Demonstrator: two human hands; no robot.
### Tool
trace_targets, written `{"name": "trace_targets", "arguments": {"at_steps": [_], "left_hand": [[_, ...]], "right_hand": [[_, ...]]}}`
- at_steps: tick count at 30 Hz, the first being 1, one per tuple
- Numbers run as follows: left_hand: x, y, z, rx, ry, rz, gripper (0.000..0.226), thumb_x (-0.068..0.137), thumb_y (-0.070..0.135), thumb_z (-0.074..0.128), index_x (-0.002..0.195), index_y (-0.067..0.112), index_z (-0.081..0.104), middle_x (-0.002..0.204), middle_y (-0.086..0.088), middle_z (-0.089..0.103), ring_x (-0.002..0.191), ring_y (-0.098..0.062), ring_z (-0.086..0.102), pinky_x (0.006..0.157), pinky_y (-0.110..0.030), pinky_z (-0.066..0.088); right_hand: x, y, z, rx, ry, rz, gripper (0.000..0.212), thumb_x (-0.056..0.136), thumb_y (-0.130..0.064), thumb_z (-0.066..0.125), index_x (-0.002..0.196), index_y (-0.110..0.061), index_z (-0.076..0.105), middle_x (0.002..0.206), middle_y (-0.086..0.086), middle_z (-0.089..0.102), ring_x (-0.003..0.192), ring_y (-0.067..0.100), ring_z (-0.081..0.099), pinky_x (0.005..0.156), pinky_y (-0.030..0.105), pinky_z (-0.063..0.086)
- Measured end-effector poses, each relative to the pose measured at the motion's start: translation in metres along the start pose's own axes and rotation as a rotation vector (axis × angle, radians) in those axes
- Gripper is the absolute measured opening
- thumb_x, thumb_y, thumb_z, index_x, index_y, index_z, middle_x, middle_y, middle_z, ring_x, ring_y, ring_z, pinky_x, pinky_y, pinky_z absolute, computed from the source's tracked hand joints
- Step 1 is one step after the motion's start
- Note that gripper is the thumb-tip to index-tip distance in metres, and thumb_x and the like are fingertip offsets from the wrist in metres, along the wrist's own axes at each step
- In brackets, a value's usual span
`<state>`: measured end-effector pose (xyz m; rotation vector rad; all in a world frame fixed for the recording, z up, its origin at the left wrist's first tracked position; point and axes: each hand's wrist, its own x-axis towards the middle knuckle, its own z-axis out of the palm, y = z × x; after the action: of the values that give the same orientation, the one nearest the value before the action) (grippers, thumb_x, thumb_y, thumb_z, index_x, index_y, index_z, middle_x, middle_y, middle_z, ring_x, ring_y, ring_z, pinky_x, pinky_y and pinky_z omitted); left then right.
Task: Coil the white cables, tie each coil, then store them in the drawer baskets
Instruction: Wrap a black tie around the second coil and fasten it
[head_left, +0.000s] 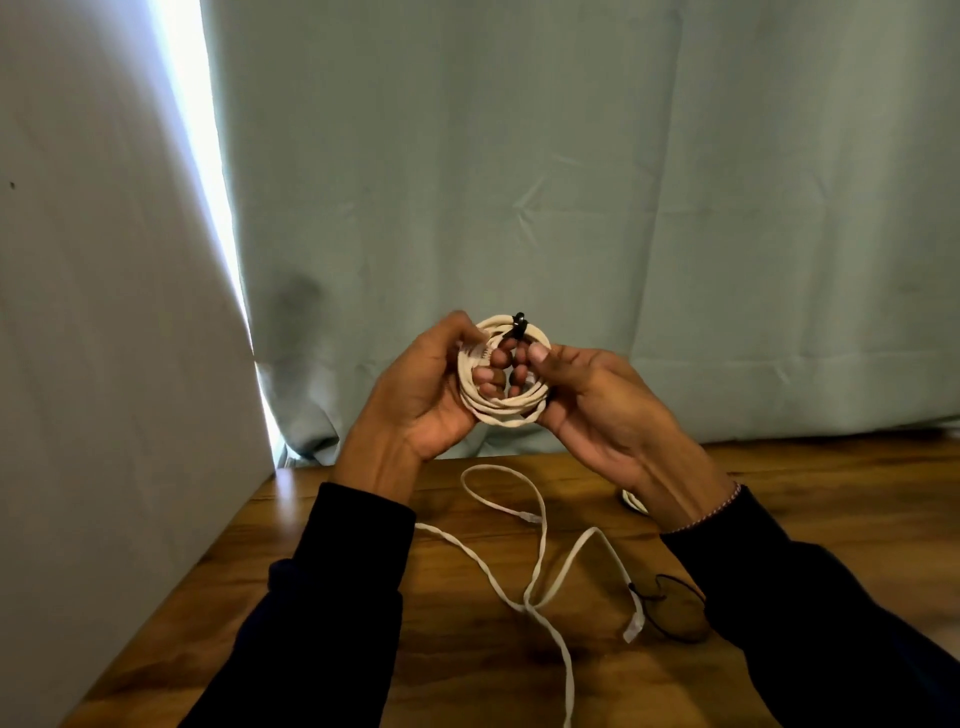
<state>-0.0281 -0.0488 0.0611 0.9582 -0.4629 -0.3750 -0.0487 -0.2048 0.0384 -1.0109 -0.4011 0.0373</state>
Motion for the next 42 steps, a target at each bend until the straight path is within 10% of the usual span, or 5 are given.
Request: {"name": "trace_targets", "arguments": {"at_steps": [6,15,22,32,42], "left_hand": [[0.007,0.002,-0.010,0.302,0.211,-0.059,0.058,0.092,0.060,0.054,0.057,0.013,0.050,0.043,0.004,0.035,0.035,-0.006,0.032,0.034,-0.016,0.029],[0.014,-0.009,0.002,0.084,0.145,-0.034,0.056,0.102,0.036,0.050,0.052,0.010,0.054,0.040,0.000,0.042,0.040,-0.012,0.049,0.041,-0.021,0.046],[0.013,-0.014,0.008,0.078,0.187,-0.007,0.042,0.104,0.029,0.041,0.065,0.012,0.043,0.041,0.006,0.030,0.027,-0.005,0.024,0.028,-0.017,0.023],[0.017,-0.035,0.019,0.673,0.530,0.260,0.045,0.101,0.029,0.033,0.060,0.015,0.041,0.049,-0.001,0.035,0.037,-0.012,0.028,0.040,-0.022,0.025],[0.014,-0.025,0.012,0.432,0.437,0.240,0.049,0.104,0.042,0.043,0.067,0.010,0.052,0.051,-0.005,0.043,0.040,-0.014,0.038,0.042,-0.022,0.033]], "right_hand": [[-0.001,0.019,0.015,0.052,-0.020,-0.001,0.018,0.103,-0.010,0.047,0.107,0.000,0.062,0.075,0.005,0.059,0.064,0.009,0.054,0.076,0.028,0.051],[-0.004,0.017,0.020,0.080,0.056,-0.198,0.036,0.100,-0.021,0.056,0.123,0.006,0.055,0.071,0.012,0.063,0.061,0.019,0.065,0.056,0.028,0.060],[0.000,0.018,0.014,0.060,0.070,-0.183,0.009,0.104,-0.016,0.048,0.101,-0.008,0.053,0.065,-0.001,0.042,0.046,0.004,0.031,0.039,0.016,0.031],[0.003,0.026,0.009,-0.511,0.124,-0.203,0.027,0.110,-0.029,0.033,0.120,-0.008,0.046,0.052,-0.011,0.047,0.043,0.002,0.040,0.043,0.021,0.036],[0.000,0.008,0.000,-0.631,0.109,-0.179,0.030,0.104,-0.036,0.047,0.121,-0.014,0.058,0.082,0.000,0.068,0.076,0.011,0.067,0.078,0.035,0.058]]}}
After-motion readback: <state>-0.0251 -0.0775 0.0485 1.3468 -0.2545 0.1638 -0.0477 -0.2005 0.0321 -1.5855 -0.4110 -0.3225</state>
